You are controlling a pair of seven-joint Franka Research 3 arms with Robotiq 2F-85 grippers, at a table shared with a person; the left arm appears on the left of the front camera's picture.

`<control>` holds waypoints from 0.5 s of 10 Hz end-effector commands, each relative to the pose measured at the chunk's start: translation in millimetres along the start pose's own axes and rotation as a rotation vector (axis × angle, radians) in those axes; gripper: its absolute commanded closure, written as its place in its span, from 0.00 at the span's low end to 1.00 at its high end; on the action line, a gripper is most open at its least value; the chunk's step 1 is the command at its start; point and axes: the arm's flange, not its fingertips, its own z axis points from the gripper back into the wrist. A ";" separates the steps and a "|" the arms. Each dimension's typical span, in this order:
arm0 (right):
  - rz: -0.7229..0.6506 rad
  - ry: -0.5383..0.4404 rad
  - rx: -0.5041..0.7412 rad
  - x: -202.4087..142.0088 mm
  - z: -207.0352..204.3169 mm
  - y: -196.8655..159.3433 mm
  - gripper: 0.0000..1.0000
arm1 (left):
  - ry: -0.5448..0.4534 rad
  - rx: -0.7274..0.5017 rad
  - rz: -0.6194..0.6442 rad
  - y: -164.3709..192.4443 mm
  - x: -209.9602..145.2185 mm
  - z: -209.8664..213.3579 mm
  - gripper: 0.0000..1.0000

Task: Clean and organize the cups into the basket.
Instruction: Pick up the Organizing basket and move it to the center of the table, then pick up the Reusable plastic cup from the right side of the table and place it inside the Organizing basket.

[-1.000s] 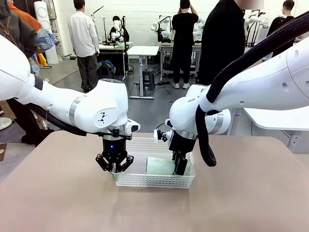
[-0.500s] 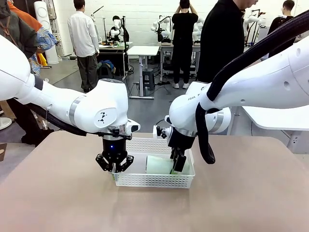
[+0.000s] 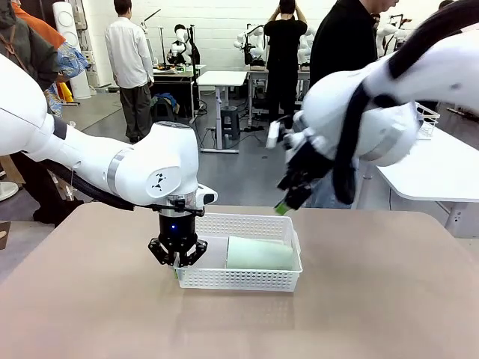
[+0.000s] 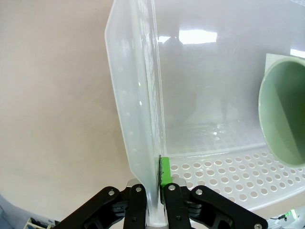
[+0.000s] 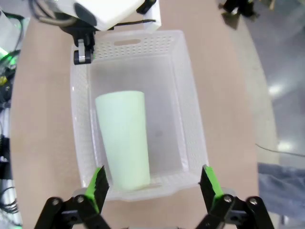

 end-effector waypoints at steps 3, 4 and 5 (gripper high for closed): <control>-0.056 -0.036 -0.088 -80.5 59.2 46.0 0.00 | 0.002 0.005 -0.005 -0.5 -1.1 -1.6 1.00; -0.053 -0.011 -0.081 -83.5 63.0 50.1 0.00 | 0.002 0.005 -0.005 -0.5 -1.1 -1.6 1.00; -0.070 0.106 -0.102 -74.2 58.0 53.1 0.00 | 0.002 0.005 -0.005 -0.5 -1.1 -1.6 1.00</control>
